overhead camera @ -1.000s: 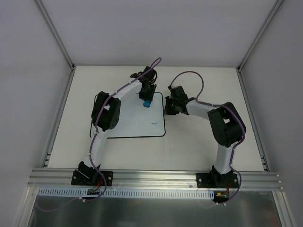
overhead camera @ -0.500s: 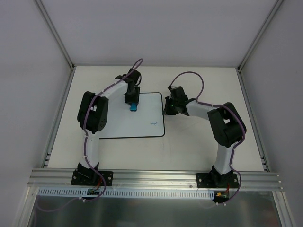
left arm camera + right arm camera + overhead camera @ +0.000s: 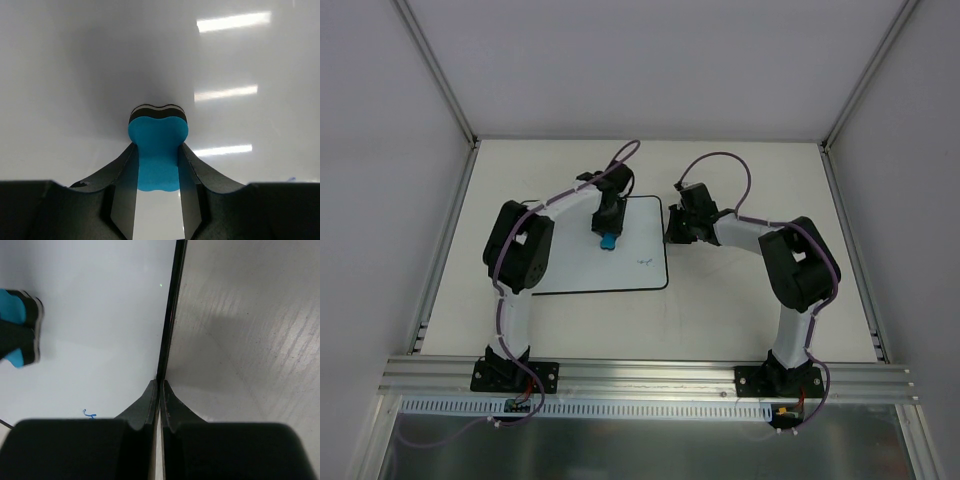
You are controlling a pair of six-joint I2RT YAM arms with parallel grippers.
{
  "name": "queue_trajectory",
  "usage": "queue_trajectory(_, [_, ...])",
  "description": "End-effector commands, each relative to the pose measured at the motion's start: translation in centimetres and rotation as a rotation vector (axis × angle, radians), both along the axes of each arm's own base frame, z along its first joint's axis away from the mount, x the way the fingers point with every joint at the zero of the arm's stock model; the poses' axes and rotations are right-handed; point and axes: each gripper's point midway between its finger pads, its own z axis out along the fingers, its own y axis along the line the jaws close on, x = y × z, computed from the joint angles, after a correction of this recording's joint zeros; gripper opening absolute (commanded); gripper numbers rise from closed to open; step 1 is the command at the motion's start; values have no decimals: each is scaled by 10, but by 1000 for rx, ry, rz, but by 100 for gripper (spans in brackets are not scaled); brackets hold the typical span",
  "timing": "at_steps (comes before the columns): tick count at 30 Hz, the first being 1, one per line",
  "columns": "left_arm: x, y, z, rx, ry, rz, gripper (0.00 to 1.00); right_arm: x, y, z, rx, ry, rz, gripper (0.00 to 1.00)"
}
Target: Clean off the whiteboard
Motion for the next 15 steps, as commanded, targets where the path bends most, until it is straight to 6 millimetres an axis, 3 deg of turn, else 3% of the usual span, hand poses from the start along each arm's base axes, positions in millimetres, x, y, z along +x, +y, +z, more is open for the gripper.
queue_trajectory(1, [-47, -46, -21, -47, 146, -70, 0, -32, -10, -22, -60, 97, 31, 0])
queue_trajectory(6, [-62, -73, -31, -66, 179, -96, 0, -35, -8, -19, -35, 103, 21, 0])
queue_trajectory(15, [-92, -92, -30, -82, 203, -46, 0, -35, -7, -15, 25, 134, -54, 0])
